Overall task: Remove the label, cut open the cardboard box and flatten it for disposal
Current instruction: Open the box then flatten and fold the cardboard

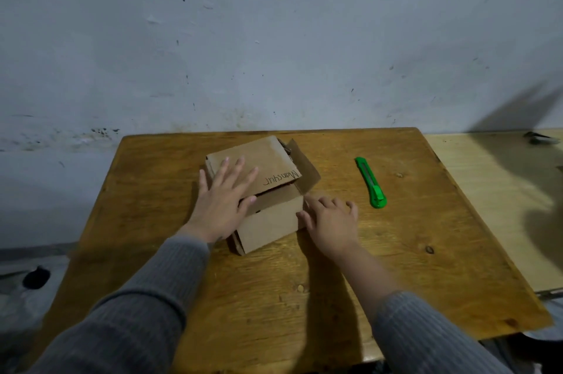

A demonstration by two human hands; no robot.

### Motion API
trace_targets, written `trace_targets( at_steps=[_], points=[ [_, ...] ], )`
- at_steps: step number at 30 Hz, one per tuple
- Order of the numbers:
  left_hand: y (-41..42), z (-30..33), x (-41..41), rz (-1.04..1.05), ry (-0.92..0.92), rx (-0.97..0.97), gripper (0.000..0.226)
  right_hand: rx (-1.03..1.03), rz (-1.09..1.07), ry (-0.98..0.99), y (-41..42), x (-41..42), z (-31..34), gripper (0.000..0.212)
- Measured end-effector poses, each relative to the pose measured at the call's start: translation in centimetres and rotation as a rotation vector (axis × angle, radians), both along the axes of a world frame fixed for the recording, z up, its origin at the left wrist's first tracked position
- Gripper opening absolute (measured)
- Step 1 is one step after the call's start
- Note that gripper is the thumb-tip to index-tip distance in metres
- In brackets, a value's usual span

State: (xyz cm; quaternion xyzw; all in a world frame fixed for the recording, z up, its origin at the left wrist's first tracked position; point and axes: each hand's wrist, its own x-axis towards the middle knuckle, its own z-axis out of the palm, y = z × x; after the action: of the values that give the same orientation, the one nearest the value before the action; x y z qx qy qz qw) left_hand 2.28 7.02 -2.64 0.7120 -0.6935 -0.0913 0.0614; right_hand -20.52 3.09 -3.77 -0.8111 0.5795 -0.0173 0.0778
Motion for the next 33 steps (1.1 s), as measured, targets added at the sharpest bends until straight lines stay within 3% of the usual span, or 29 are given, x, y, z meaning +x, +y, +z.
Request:
trace_targets(
  at_steps=[5, 8, 13, 20, 26, 33],
  points=[
    [3.0, -1.1, -0.8, 0.344, 0.41, -0.164, 0.115, -0.309, 0.104, -0.332, -1.0, 0.1, 1.0, 0.044],
    [4.1, -1.8, -1.6, 0.415, 0.54, -0.092, 0.124, -0.212, 0.255, -0.335, -2.8, 1.3, 2.1, 0.049],
    [4.2, -2.4, -1.1, 0.402, 0.581, -0.014, 0.123, -0.044, 0.245, -0.251, -3.9, 2.9, 1.7, 0.045],
    [5.1, -1.2, -0.6, 0.322, 0.625, -0.018, 0.101, -0.148, 0.271, -0.398, -2.0, 1.9, 2.1, 0.041],
    [7.1, -1.1, -1.1, 0.257, 0.565, -0.011, 0.07, -0.448, 0.159, -0.623, 0.1, 1.5, 5.1, 0.024],
    [9.0, -0.4, -1.9, 0.242, 0.632, -0.001, 0.078, -0.449, -0.05, -0.751, 0.4, 1.6, 7.4, 0.014]
  ],
)
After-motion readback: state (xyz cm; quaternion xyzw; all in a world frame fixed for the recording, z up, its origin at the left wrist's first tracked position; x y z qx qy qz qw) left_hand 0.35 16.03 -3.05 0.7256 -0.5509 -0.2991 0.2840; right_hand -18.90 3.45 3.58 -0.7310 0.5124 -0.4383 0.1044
